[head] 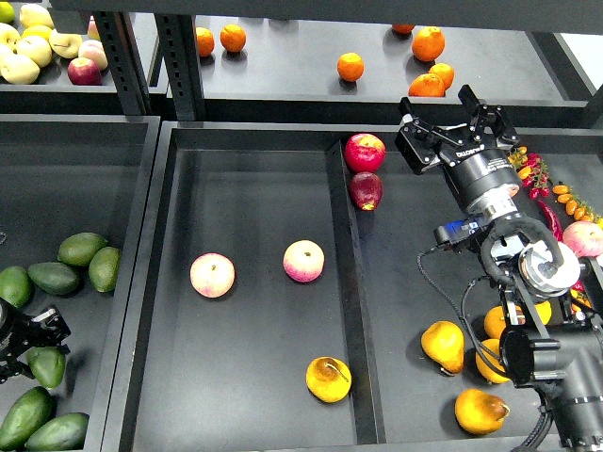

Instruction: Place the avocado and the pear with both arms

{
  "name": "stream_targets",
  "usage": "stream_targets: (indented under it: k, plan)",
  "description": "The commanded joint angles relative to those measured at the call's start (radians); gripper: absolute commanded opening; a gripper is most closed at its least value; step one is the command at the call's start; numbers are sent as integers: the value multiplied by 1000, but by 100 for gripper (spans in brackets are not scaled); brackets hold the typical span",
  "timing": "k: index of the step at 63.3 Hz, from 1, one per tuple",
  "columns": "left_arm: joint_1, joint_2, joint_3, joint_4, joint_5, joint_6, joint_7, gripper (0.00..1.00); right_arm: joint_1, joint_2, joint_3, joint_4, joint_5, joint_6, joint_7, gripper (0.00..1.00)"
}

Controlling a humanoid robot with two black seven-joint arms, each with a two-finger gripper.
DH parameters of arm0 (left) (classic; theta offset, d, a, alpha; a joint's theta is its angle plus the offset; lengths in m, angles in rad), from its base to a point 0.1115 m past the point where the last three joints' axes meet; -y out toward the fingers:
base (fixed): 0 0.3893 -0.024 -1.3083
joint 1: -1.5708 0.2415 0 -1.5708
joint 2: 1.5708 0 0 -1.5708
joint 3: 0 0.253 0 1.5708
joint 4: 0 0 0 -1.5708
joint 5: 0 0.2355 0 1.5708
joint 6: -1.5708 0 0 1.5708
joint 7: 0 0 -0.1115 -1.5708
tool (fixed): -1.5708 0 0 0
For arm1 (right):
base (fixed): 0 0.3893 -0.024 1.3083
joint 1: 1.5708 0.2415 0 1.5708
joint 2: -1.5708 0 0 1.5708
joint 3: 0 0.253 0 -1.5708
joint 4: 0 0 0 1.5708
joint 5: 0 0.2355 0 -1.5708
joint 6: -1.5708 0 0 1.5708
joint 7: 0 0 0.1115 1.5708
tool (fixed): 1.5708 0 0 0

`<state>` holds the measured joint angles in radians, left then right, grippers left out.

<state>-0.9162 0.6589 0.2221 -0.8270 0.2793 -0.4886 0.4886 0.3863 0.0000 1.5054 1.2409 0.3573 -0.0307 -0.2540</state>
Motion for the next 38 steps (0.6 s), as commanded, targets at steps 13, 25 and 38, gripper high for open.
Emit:
stream_targets:
  k: [13,25,38]
  plan:
    - [31,-47,2,43,18,0,0,41,-4,0,-1,2,0,0,-1,100]
    - [33,-55,2,58,60,0,0,57,-7,0,-1,3,0,0,-1,100]
    - [34,-55,2,60,72,0,0,73,-10,0,-14,3,0,2,-1,100]
